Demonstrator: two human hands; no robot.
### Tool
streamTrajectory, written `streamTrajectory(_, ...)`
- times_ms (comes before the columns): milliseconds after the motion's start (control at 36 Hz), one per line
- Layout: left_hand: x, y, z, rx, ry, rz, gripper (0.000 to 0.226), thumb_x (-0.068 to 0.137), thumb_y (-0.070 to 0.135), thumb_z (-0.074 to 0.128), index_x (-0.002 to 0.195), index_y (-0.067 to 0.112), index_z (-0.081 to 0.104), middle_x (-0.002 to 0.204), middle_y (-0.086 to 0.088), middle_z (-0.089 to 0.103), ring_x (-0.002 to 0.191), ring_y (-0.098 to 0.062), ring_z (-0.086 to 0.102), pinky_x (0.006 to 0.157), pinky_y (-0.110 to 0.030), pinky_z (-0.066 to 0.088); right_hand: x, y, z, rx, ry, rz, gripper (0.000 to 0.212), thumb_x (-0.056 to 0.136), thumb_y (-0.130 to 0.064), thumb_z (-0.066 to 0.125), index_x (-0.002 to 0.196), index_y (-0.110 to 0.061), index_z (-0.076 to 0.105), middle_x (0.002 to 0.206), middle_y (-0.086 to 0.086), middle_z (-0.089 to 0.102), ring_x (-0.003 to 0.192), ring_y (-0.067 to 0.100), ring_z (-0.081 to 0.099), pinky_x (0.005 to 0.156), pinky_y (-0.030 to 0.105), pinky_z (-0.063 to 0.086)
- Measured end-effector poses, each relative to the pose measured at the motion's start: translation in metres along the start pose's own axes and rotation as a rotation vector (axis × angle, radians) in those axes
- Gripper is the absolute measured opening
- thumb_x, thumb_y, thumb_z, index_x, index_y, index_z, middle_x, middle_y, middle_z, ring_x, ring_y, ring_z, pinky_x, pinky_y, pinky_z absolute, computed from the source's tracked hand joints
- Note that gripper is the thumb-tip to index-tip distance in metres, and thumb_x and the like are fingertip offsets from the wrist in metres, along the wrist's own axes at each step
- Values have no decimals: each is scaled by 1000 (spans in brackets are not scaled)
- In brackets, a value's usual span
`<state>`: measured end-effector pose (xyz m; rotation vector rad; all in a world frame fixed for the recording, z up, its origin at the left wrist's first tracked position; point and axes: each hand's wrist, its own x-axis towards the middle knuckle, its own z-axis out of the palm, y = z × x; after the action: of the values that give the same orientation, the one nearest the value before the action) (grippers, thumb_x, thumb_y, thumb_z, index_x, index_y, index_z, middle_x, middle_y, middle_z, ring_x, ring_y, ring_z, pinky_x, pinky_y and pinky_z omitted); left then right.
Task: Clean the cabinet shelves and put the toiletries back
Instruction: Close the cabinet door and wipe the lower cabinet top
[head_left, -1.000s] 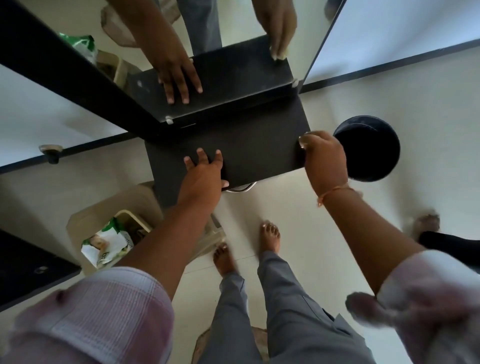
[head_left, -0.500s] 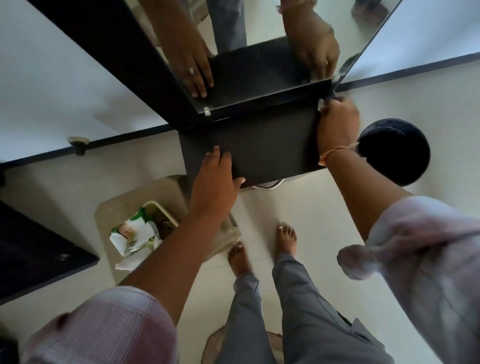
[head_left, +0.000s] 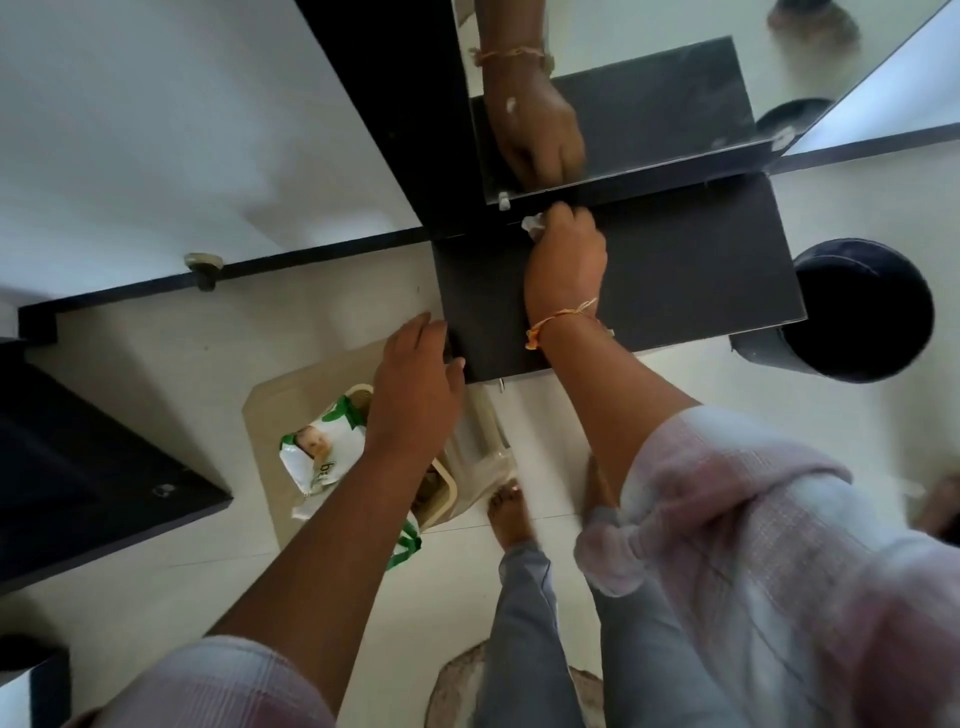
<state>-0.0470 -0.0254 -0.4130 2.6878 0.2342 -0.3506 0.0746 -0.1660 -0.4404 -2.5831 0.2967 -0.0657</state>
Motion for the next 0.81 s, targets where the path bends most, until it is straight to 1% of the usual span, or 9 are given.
streamTrajectory(139, -6, -12, -1, -51, 14, -28, 43, 97, 28, 53, 138, 18, 46, 149, -2, 40, 139, -21, 33, 111, -35, 33, -7, -23, 19, 34, -9, 79, 17, 96, -12, 52, 110, -9, 63, 116, 13, 58, 99, 32, 59, 78, 32, 42)
streamTrajectory(250, -11, -22, -2, -74, 19, -54, 42, 97, 28, 53, 137, 19, 46, 147, -2, 42, 138, -19, 34, 111, -31, 30, -16, -42, 35, 80, -67, 45, 18, 96, -19, 56, 107, -11, 67, 111, 11, 61, 98, 30, 61, 71, 27, 33)
streamTrajectory(333, -16, -28, -5, -61, 28, -27, 40, 97, 24, 55, 135, 17, 48, 144, -4, 45, 137, -21, 36, 111, -29, 29, -23, -55, 44, 78, -95, -31, 17, 95, -19, 57, 101, -9, 70, 104, 13, 63, 93, 32, 62, 69, 28, 38)
streamTrajectory(417, -19, -31, -10, -72, 26, -10, 38, 96, 21, 54, 133, 15, 50, 142, -5, 47, 136, -21, 37, 110, -28, 29, -23, -57, 43, 12, -173, -176, 21, 97, -23, 54, 105, -13, 71, 108, 10, 65, 94, 26, 63, 68, 24, 38)
streamTrajectory(500, -21, -30, -15, -81, 19, -5, 38, 96, 18, 55, 134, 14, 51, 141, -6, 48, 135, -22, 38, 110, -30, 31, -21, -54, 34, -98, -285, -333, 27, 98, -19, 49, 116, -15, 68, 117, 8, 62, 103, 25, 62, 76, 25, 45)
streamTrajectory(583, -22, -27, -17, -77, 13, -10, 39, 97, 18, 54, 135, 13, 49, 142, -7, 47, 135, -22, 37, 110, -30, 31, -29, -50, 20, -167, -419, -373, 31, 98, -20, 48, 124, -14, 65, 122, 11, 59, 109, 29, 60, 87, 30, 46)
streamTrajectory(639, -22, -24, -16, -77, -1, -20, 40, 98, 19, 52, 137, 14, 47, 144, -6, 45, 137, -22, 35, 110, -32, 31, -45, -38, 11, -146, -427, -398, 28, 96, -18, 51, 118, -14, 68, 114, 11, 61, 102, 30, 62, 80, 30, 46)
streamTrajectory(694, -21, -18, -14, -73, -15, -36, 40, 99, 20, 51, 138, 16, 45, 146, -4, 43, 138, -21, 33, 110, -34, 32, -67, -22, 1, -95, -397, -425, 19, 93, -16, 55, 101, -12, 72, 100, 9, 62, 88, 27, 62, 69, 27, 41)
streamTrajectory(806, -19, -2, -9, -70, -36, -17, 41, 98, 17, 51, 139, 17, 44, 147, -3, 41, 138, -21, 34, 110, -34, 34, -101, 16, -23, -67, -430, -451, 11, 89, -14, 62, 85, -10, 71, 87, 6, 62, 76, 24, 60, 64, 28, 44)
